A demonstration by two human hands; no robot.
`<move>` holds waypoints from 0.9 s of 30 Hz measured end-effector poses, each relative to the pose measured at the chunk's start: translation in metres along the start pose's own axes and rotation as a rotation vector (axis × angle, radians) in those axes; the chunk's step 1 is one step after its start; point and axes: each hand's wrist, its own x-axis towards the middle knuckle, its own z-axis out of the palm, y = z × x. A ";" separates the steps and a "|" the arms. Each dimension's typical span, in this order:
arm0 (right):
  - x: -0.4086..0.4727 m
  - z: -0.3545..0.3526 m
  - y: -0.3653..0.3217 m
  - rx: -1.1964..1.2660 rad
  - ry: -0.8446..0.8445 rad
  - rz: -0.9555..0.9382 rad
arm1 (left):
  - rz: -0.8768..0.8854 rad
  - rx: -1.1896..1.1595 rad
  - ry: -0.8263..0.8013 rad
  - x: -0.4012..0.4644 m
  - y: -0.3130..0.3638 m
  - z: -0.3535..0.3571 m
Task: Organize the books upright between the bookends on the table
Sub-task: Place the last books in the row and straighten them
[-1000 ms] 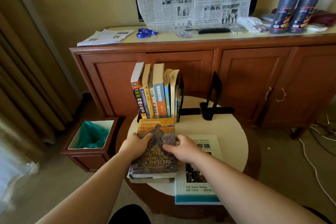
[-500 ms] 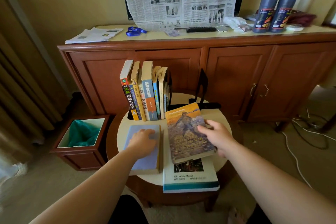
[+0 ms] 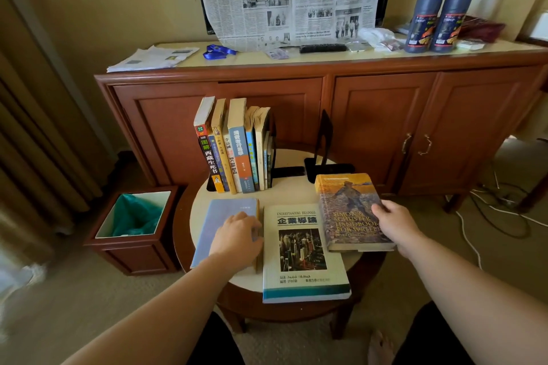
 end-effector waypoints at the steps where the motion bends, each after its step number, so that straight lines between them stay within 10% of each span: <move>1: 0.003 0.002 0.004 -0.082 0.006 -0.003 | 0.023 -0.015 -0.035 -0.001 0.003 0.001; 10: -0.026 0.041 -0.005 -0.679 -0.010 -0.078 | -0.102 0.288 -0.185 0.006 0.032 0.005; 27: -0.006 0.029 -0.008 -0.920 -0.108 -0.083 | -0.130 0.244 -0.212 0.009 0.035 0.011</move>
